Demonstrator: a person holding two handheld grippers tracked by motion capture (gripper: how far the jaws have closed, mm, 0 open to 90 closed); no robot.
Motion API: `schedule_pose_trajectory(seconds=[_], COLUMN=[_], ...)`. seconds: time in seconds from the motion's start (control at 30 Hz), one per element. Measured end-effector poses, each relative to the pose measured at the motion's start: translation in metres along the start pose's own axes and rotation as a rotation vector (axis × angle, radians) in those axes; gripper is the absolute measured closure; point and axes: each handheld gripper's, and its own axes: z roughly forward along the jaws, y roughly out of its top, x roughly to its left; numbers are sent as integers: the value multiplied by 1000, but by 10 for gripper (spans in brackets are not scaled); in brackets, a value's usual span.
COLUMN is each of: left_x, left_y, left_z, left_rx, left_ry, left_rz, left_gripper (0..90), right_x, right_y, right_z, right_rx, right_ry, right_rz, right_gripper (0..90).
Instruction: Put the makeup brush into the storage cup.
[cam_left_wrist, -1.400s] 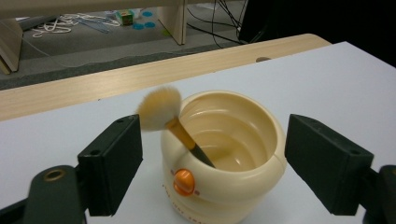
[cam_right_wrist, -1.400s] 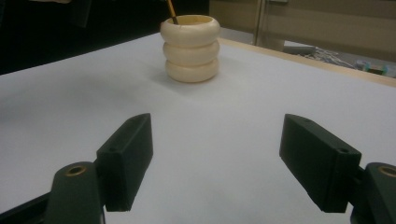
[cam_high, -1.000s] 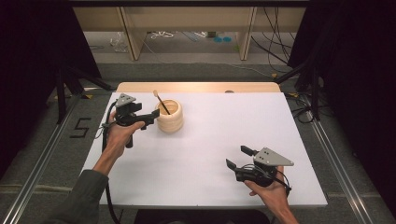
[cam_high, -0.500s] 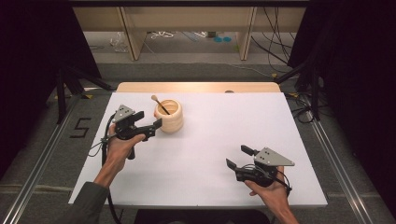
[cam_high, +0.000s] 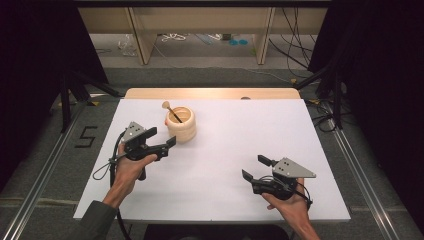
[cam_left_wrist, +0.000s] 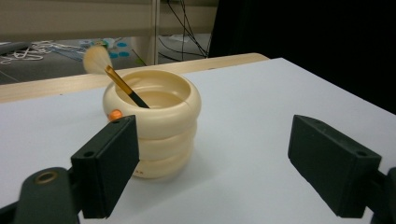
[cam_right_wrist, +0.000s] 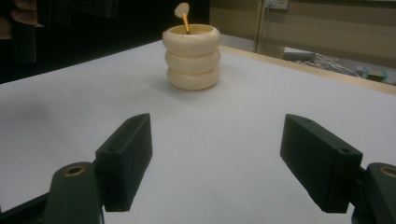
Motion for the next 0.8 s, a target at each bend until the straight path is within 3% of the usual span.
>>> schedule_pose_trajectory(seconds=[0.33, 0.4, 0.47, 0.5, 0.8], left_x=[-20, -24, -28, -28, -32], left_y=[-15, -16, -17, -18, -25], left_z=[-10, -11, -12, -13, -16], left_rx=[8, 3, -1, -2, 1], left_ry=[-34, -37, -43, -43, -47], left_rz=[24, 40, 35, 52, 66], left_gripper=[162, 162, 161, 161, 161], right_x=[1, 1, 1, 1, 0], right_y=[0, 0, 0, 0, 1], right_z=[2, 2, 2, 1, 0], right_rx=[-17, -17, -20, -15, -35], right_ry=[15, -3, 16, 14, -1], right_rz=[12, 2, 13, 12, 20], right_gripper=[262, 262, 262, 261, 214])
